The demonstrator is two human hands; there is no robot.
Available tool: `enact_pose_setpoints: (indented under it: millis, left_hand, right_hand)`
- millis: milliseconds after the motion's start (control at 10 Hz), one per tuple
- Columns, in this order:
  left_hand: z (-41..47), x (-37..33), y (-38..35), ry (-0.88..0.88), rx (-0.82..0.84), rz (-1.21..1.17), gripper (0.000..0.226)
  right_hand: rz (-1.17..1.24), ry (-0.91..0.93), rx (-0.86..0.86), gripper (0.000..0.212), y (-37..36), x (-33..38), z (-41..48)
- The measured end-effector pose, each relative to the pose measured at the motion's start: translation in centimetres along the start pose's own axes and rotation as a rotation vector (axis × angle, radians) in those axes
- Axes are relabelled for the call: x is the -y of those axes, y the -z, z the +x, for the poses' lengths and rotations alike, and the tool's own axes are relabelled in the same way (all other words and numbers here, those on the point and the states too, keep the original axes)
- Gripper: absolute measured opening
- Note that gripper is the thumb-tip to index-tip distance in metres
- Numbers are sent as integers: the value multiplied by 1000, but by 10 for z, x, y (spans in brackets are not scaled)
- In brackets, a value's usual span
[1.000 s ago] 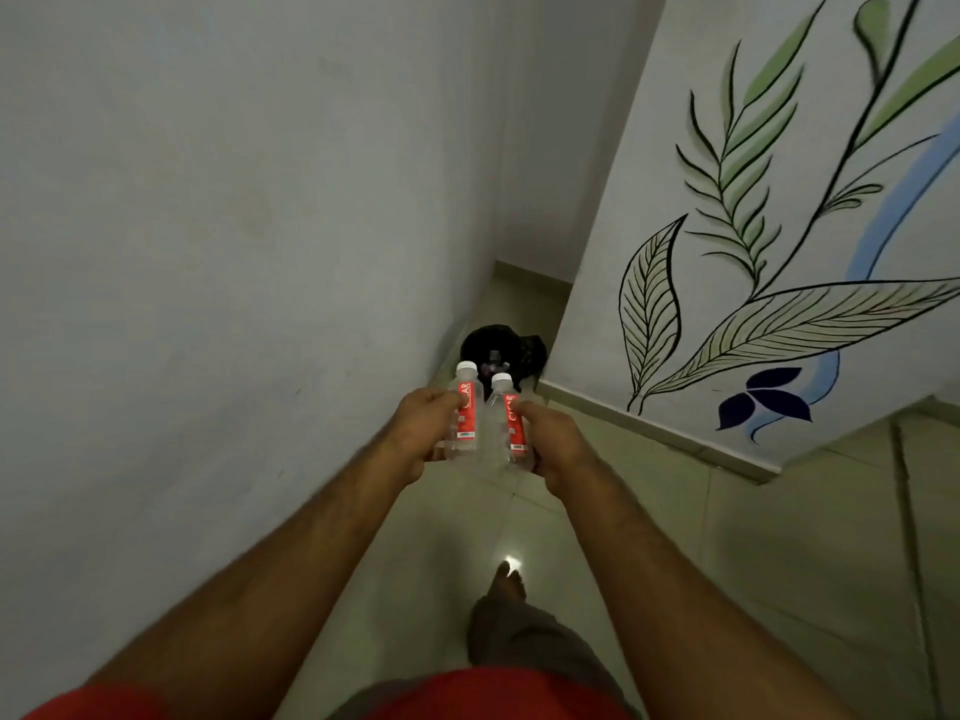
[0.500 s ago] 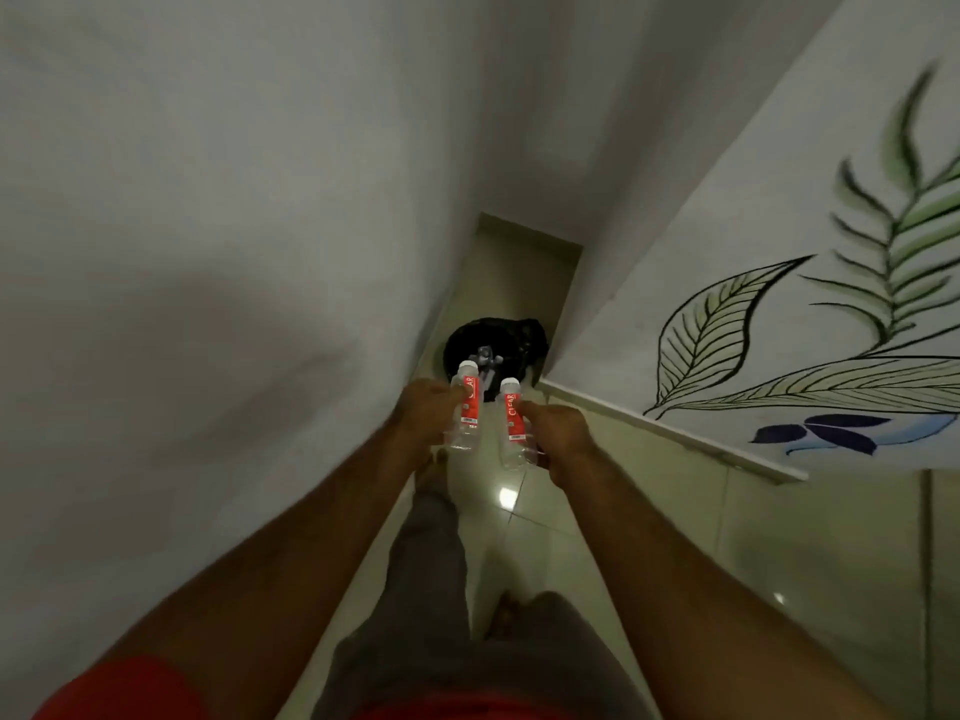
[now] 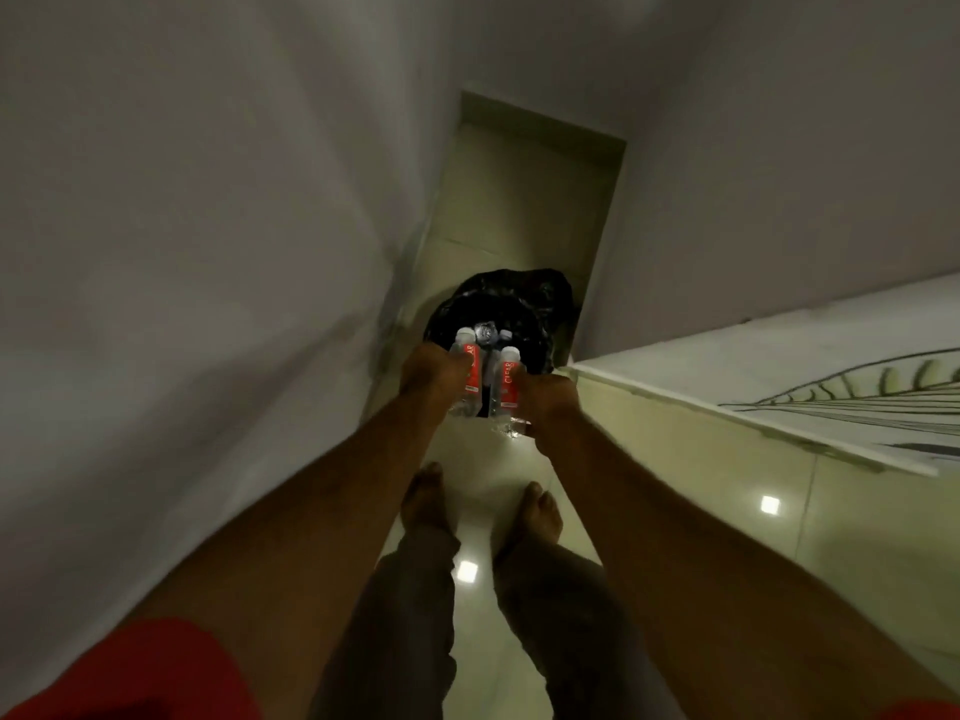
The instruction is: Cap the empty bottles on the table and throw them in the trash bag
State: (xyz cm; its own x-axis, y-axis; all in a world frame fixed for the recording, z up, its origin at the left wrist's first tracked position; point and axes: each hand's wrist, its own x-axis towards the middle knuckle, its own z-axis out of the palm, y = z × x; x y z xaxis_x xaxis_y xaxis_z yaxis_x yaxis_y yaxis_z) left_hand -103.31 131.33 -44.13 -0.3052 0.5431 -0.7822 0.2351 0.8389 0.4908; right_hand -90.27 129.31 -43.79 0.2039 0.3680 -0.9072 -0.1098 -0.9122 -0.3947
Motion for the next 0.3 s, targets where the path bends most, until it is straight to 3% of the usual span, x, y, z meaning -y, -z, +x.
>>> enact_pose_setpoints:
  millis: [100, 200, 300]
  left_hand:
    - [38, 12, -23, -31, -5, 65, 59]
    - [54, 27, -43, -145, -67, 206, 45]
    - [36, 28, -43, -184, -85, 201, 35]
  right_hand:
    - [126, -3, 40, 40, -9, -4, 47]
    - [-42, -32, 23, 37, -12, 3, 62]
    - [-151, 24, -53, 37, -10, -1, 56]
